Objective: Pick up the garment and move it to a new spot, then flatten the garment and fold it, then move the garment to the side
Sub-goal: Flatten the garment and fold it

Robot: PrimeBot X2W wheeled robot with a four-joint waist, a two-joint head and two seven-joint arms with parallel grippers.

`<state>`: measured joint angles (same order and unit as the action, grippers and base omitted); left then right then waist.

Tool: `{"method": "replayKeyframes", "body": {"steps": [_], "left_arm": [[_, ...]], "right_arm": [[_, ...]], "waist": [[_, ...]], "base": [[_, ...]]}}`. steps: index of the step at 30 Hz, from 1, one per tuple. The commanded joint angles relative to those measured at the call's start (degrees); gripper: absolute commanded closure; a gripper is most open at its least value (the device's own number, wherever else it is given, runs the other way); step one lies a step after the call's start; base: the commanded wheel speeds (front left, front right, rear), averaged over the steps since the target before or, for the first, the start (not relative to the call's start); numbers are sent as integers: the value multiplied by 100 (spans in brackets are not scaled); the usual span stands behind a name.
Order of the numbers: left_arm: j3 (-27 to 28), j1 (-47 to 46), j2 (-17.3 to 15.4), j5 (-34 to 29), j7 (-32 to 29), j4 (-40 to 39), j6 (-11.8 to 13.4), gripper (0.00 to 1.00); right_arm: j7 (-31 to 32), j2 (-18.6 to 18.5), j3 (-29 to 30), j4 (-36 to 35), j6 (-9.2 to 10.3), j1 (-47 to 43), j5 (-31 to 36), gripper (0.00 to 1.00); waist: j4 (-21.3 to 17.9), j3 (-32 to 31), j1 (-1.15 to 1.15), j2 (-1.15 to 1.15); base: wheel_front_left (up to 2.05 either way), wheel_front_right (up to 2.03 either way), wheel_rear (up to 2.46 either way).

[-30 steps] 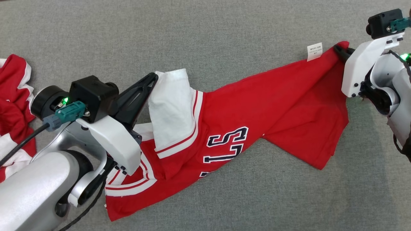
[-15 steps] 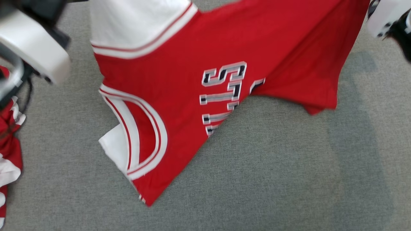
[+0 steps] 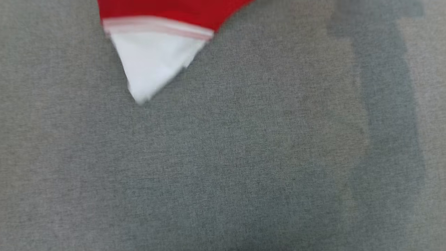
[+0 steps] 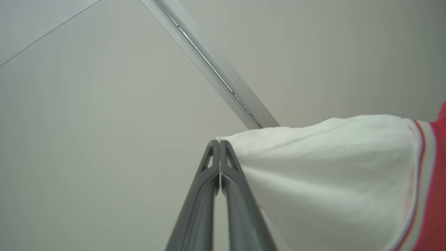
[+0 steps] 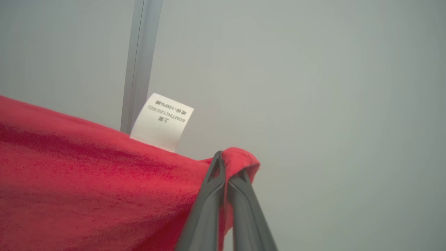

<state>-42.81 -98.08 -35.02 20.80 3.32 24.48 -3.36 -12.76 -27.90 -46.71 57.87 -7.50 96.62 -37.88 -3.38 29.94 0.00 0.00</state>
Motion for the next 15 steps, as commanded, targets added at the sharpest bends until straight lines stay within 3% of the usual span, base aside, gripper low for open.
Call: {"method": "replayKeyframes", "body": {"steps": [1, 5, 9, 15], "left_arm": [[-20, -417, 122, -233, 278, 333, 75, 100], [-84, -1189, 453, -733, 983, 986, 308, 100], [13, -1433, 632, -972, 1177, 973, 542, 100], [450, 159, 396, -817, 1179, -395, 711, 100]], "right_arm": [[-147, 72, 90, 160, 2, 295, 251, 100], [-248, 14, 606, 129, 3, 892, 963, 100], [-248, 25, 1402, -486, 2, 510, 1743, 100], [-251, 191, 2320, -1451, 2, -874, 2453, 100]], "waist": [[-69, 283, 0, 0], [-18, 617, 0, 0], [118, 875, 0, 0], [346, 930, 0, 0]], "base": [[0, 0, 0], [0, 0, 0], [0, 0, 0], [0, 0, 0]]}}
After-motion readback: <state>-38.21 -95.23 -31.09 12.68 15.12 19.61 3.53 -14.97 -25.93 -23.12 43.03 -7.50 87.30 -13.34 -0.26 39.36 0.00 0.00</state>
